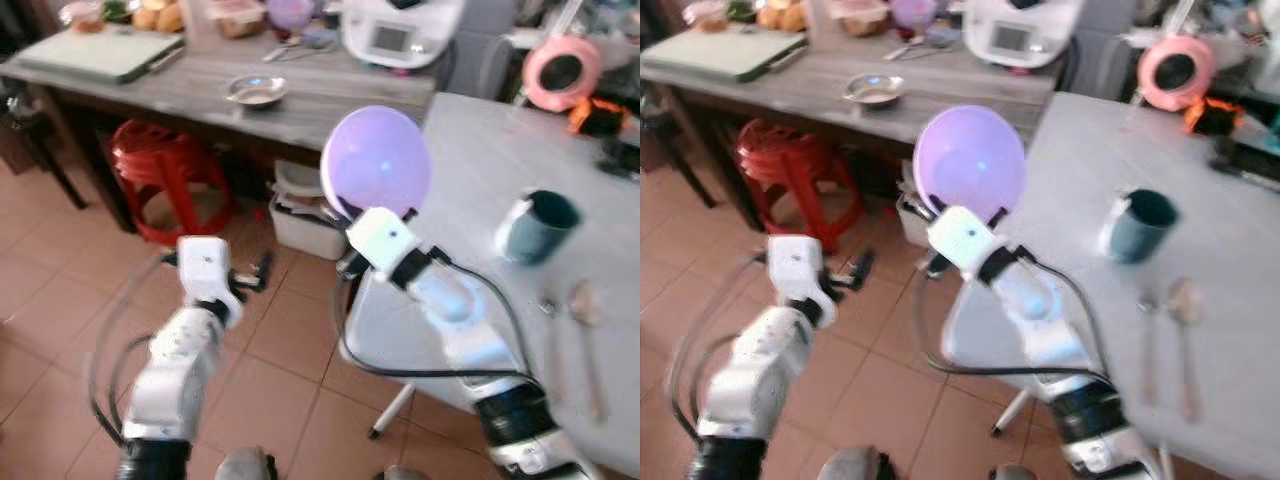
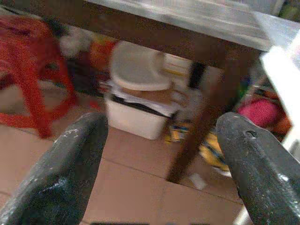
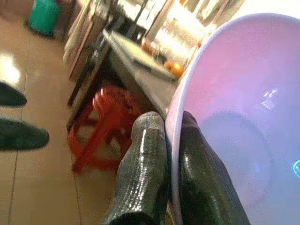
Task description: Setting the table
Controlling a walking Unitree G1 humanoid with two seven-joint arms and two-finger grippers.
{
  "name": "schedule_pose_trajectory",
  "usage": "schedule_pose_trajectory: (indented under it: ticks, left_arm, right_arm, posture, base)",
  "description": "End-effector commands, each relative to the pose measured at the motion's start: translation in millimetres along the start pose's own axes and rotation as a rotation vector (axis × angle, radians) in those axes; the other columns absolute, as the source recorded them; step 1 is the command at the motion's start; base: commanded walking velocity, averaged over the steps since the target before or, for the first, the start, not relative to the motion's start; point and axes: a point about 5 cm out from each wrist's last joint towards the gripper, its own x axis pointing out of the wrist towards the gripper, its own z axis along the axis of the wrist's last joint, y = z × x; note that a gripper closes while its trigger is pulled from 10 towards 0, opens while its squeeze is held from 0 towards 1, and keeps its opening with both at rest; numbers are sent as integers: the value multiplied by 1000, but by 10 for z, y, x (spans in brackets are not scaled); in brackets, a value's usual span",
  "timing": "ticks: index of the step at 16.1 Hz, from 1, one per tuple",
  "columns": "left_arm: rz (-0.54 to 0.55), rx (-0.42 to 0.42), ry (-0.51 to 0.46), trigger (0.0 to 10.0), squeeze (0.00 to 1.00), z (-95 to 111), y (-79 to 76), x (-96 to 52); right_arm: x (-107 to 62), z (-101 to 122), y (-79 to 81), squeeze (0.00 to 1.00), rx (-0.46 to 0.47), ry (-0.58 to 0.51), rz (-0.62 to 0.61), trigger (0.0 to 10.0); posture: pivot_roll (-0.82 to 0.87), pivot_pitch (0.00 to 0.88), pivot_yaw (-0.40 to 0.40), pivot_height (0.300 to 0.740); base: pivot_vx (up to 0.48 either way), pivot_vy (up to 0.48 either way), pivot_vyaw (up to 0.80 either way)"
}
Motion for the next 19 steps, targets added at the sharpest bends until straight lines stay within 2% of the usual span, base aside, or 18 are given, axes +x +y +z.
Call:
schedule_pose_trajectory:
  ticks: [1,5,7,9,13,15,19]
  left_arm:
    - [-6,28,-51,10000,0,94,-18,45]
    - [-20,63,-111,10000,0,152,-23,73]
    - [10,83,-147,10000,0,181,-6,72]
    - [-21,138,-201,10000,0,228,-41,66]
    - [-43,147,-232,10000,0,239,-96,51]
    - [-66,148,-236,10000,0,212,-138,45]
    - [-106,161,-254,10000,0,227,-213,45]
  right_arm:
    - [-86,16,-98,0,-30,-3,-82,10000]
    - [-138,18,-66,0,1,8,-151,10000]
    - [-176,-7,-55,0,29,32,-189,10000]
    - [-256,-59,-47,0,55,63,-226,10000]
    - [-414,-124,-110,0,100,112,-345,10000]
    - [-461,-136,-140,0,107,125,-394,10000]
    - [-477,-147,-154,0,116,131,-398,10000]
  posture:
    - [-54,0,23,740]
    - [-58,0,22,740]
    - [-56,0,20,740]
    - [-56,0,20,740]
    - [-59,0,23,740]
    - [-61,0,24,740]
    - [-62,0,30,740]
  base:
    - [0,480,0]
    - [0,472,0]
    - [0,450,0]
    - [0,450,0]
    - [0,453,0]
    - [0,450,-463]
    - [328,339,-709]
